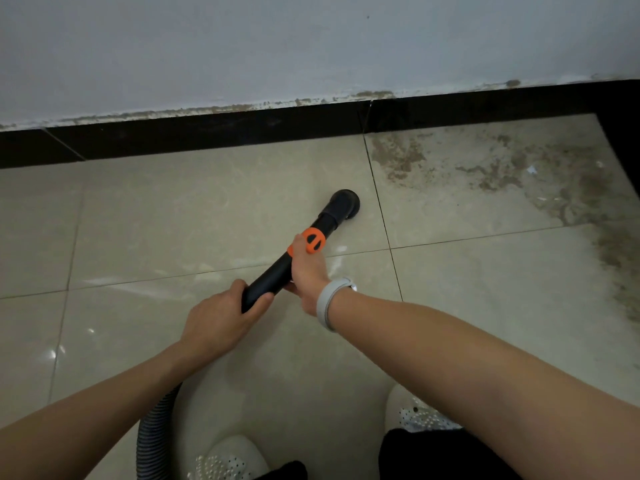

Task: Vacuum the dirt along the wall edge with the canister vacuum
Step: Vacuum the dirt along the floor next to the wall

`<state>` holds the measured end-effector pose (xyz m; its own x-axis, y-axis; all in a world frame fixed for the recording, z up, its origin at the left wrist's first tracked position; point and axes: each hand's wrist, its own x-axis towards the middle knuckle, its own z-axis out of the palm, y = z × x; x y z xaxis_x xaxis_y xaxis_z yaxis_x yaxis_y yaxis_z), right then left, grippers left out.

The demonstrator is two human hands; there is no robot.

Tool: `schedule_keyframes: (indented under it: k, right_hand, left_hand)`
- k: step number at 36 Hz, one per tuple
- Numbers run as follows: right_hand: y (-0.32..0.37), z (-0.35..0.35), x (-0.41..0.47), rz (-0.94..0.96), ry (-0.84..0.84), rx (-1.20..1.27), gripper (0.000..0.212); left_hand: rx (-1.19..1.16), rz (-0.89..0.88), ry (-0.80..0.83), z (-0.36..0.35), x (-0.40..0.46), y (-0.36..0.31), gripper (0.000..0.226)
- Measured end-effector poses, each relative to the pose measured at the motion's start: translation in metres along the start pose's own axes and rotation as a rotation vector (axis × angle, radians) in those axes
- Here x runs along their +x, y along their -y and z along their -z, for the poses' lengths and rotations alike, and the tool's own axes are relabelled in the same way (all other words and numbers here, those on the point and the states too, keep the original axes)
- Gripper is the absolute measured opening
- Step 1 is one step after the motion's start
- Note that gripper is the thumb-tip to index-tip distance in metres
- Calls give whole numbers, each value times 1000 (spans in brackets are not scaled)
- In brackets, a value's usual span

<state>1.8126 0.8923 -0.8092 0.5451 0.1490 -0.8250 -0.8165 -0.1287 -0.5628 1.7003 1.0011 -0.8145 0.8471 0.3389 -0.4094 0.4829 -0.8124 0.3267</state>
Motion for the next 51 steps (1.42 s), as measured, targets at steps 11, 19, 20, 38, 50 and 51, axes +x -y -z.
schedule_keyframes:
  k: [11, 19, 20, 38, 50, 51]
  right_hand:
    - [-39, 58, -19, 2, -153, 213, 26]
    - [-8, 90, -4, -7, -335, 244, 23]
    - [-4, 90, -1, -12, -330, 230, 23]
    - [86, 2, 60, 25, 0, -145, 33]
    - [128, 57, 108, 59, 163, -215, 40]
    - [128, 61, 109, 54, 186, -221, 39]
  left_hand:
    - [205, -323, 79, -26, -4, -20, 45]
    - [73, -369, 81, -46, 24, -64, 54]
    - [55, -354, 80, -47, 26, -66, 55]
    - [-149, 115, -57, -11, 80, -45, 53]
    - [-80, 214, -112, -17, 110, -112, 55]
    - [-66, 230, -106, -20, 108, -117, 55]
